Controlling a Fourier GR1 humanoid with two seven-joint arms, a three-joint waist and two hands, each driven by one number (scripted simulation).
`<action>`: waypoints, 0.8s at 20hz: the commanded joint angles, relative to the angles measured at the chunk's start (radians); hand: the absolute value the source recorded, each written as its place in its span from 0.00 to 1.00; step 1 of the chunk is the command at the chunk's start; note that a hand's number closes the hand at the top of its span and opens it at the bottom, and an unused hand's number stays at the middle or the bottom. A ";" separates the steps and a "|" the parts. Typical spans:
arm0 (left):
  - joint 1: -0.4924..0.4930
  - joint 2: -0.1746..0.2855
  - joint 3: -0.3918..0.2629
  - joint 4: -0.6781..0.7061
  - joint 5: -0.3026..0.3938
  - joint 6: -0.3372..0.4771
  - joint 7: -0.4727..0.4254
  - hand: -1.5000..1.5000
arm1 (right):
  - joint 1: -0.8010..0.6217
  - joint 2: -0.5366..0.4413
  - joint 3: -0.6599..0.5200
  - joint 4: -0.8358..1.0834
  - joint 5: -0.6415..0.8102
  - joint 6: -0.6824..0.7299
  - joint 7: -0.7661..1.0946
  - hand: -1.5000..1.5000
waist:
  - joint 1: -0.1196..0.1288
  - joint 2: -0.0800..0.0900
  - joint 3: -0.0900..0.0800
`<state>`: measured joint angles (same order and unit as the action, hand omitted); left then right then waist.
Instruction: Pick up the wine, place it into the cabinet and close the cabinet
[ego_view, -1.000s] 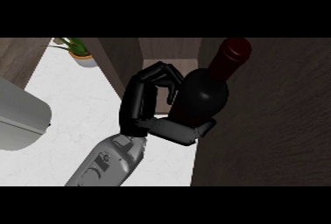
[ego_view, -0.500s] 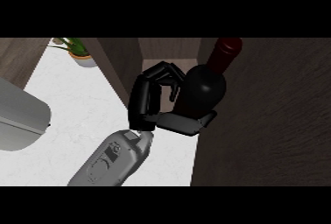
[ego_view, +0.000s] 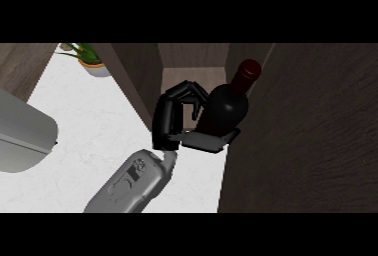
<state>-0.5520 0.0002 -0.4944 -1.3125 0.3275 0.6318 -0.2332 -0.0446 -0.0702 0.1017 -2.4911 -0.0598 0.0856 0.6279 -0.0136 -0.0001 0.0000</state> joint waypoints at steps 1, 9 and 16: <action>-0.023 0.000 -0.044 0.077 0.005 0.035 -0.058 1.00 | -0.050 0.039 0.063 -0.048 0.057 -0.050 0.030 0.00 | 0.003 0.001 -0.001; 0.001 0.011 0.061 0.179 -0.029 -0.046 -0.166 1.00 | 0.004 -0.018 -0.028 -0.171 -0.068 -0.019 0.121 0.00 | 0.004 -0.001 0.000; -0.009 0.003 0.118 0.203 0.003 -0.072 -0.166 1.00 | 0.029 -0.019 -0.021 -0.136 -0.056 0.002 0.070 0.00 | 0.008 -0.002 0.000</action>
<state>-0.5958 0.0037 -0.4016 -1.0738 0.3455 0.5751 -0.4119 -0.0578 -0.0663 0.1134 -2.4897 -0.0483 0.0751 0.6351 -0.0105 0.0000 -0.0002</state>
